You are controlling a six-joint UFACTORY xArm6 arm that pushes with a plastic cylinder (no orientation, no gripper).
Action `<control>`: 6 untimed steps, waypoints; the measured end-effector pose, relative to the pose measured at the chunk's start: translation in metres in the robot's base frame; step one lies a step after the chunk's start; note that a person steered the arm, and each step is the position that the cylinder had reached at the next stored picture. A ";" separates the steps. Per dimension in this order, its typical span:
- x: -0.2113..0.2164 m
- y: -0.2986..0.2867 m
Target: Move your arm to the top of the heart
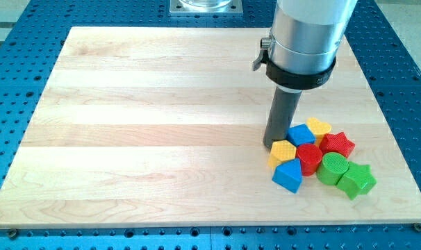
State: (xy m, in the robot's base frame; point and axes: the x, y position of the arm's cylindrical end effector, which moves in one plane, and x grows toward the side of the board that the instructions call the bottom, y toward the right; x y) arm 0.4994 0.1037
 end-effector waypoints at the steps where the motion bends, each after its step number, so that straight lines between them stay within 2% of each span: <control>1: 0.000 0.000; 4: 0.000 0.000; 6: -0.030 0.000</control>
